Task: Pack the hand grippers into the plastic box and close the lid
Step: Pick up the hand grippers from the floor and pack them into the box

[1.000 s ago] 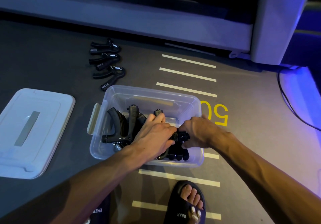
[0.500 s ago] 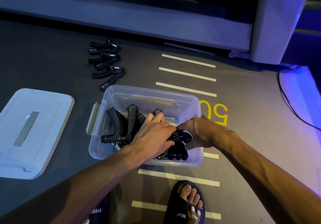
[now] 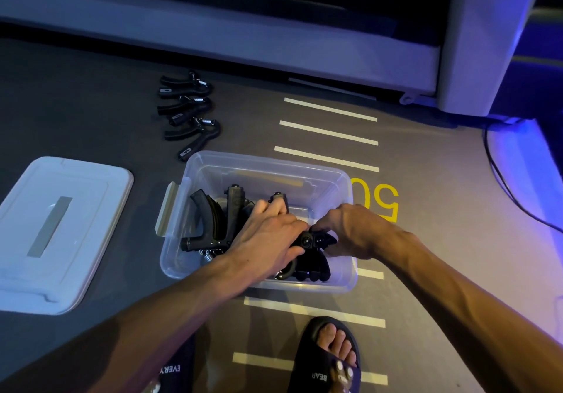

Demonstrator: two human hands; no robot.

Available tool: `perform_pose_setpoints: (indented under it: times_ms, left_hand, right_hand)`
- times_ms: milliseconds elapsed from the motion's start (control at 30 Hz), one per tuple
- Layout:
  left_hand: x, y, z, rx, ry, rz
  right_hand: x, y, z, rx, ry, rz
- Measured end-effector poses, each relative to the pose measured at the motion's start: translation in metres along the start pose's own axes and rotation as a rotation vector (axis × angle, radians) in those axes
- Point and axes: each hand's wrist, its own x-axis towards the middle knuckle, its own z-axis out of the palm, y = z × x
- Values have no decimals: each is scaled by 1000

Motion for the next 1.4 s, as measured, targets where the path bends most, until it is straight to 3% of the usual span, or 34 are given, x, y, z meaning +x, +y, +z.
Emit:
perform_pose_setpoints:
  times_ms: [333, 600, 800, 1033, 1400]
  left_hand:
    - [-1, -3, 1, -13, -3, 3]
    - [1, -4, -3, -32, 29, 17]
    - [-3, -8, -1, -31, 29, 17]
    - [-2, -6, -3, -57, 30, 18]
    - [-1, -5, -3, -41, 2, 11]
  right_hand:
    - [-2, -3, -1, -74, -33, -1]
    - [-3, 4, -25, 2, 2, 61]
    - [5, -5, -10, -95, -164, 122]
    - [4, -5, 3, -172, -48, 73]
    - [7, -3, 3, -176, -36, 48]
